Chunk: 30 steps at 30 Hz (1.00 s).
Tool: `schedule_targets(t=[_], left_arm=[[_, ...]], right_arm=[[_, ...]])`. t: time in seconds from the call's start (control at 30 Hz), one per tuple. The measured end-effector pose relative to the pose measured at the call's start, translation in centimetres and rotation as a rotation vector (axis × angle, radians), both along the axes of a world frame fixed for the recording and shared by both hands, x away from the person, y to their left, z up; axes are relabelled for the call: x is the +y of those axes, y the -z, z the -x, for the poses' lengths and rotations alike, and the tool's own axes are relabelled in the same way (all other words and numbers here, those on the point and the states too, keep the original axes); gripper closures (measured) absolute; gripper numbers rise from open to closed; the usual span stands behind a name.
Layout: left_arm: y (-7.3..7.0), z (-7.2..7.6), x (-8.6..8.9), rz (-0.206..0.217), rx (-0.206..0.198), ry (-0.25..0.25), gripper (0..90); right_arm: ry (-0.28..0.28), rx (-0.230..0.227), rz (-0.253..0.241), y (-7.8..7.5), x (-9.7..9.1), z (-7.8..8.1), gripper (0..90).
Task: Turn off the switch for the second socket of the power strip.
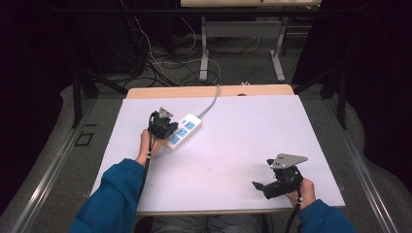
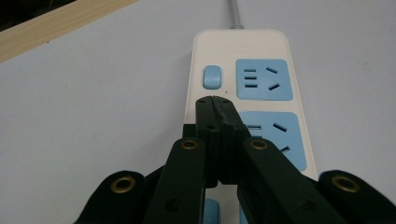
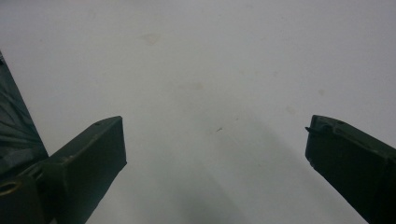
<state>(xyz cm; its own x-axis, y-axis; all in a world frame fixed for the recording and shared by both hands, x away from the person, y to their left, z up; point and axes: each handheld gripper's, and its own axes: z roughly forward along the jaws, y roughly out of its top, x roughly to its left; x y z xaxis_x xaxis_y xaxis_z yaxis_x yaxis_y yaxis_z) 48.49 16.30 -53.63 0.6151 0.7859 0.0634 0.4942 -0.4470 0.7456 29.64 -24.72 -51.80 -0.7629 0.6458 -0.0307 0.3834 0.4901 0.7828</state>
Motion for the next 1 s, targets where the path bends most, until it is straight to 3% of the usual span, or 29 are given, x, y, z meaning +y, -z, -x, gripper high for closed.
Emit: schedule_targets(t=[0.17,0.23,0.33,0.4,0.47,0.5,0.6,0.93,1.0], left_arm=[[-0.6,0.3,-0.3,0.016,-0.018,0.003,90.0],[-0.8,0.4,-0.4,0.006,-0.023,0.004,90.0],[-1.1,0.5,-0.4,0.025,-0.031,0.001,90.0],[-1.2,0.6,-0.4,0.029,-0.035,0.006,90.0],[-1.3,0.7,-0.4,0.036,-0.038,0.004,89.2],[-1.5,0.7,-0.4,0.033,-0.038,0.010,81.8],[-1.8,0.9,-0.3,0.028,-0.039,0.006,70.8],[-2.4,1.3,-0.2,0.009,0.002,-0.011,19.7],[-2.5,1.4,-0.2,0.014,0.002,-0.011,14.9]], right_arm=[[-0.021,0.001,0.013,0.0,0.0,0.0,4.7],[-0.015,0.011,0.016,0.0,0.0,-0.1,4.7],[-0.003,-0.004,0.004,0.0,0.0,0.0,4.7],[-0.004,0.022,0.013,-0.1,0.0,0.0,4.7],[-0.005,0.006,0.008,0.0,0.1,0.0,4.7],[-0.006,0.012,0.005,0.0,0.1,0.0,4.7],[-0.005,0.002,0.008,0.0,0.1,0.0,4.7],[-0.017,0.004,0.001,0.0,0.2,-0.1,4.7],[-0.017,0.012,0.012,-0.1,0.1,-0.1,4.7]])
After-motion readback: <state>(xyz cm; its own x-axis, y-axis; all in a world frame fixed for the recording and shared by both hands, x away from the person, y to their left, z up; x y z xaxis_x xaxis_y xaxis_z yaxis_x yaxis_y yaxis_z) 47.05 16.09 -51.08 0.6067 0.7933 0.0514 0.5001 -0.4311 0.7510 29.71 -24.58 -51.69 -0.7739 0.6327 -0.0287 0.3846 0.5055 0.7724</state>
